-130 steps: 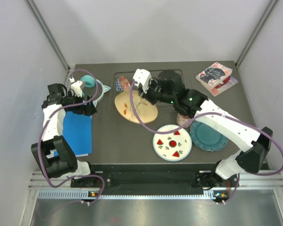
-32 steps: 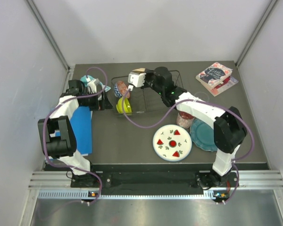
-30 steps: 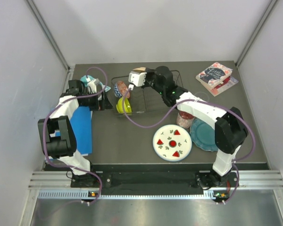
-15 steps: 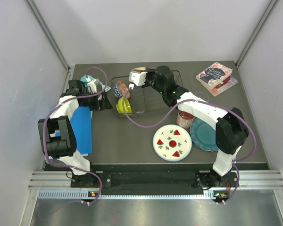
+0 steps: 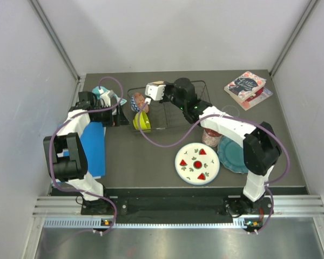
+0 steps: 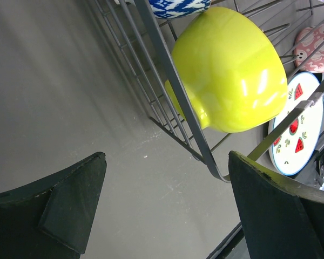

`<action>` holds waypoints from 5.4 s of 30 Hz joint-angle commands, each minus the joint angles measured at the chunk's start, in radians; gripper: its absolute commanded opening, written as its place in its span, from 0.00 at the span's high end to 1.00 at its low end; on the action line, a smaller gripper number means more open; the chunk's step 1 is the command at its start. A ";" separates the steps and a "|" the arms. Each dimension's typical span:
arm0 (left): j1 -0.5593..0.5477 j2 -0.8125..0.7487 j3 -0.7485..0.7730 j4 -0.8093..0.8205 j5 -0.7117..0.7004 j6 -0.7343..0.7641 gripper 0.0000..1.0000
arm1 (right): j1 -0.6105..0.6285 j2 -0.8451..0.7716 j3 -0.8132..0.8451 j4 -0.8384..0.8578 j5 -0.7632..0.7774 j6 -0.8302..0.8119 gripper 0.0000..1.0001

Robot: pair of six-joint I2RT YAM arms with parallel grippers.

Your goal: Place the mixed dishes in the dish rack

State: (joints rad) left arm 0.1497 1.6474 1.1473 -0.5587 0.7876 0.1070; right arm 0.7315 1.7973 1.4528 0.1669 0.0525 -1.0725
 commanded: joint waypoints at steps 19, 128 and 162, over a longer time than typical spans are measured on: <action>0.004 0.002 0.018 0.029 0.004 0.017 0.01 | 0.071 0.117 0.147 0.105 -0.103 0.033 1.00; -1.030 0.307 0.063 0.023 -0.653 0.461 0.01 | -0.103 -0.741 -1.097 -0.459 -0.101 1.866 0.24; -1.061 -0.026 -0.218 0.134 -0.617 0.102 0.01 | 0.052 -0.650 -1.003 0.154 -0.487 1.657 0.45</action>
State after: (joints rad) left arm -0.8974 1.6386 0.9497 -0.6209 0.0883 0.2874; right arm 0.7433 1.0725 0.3626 0.0994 -0.2131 0.5800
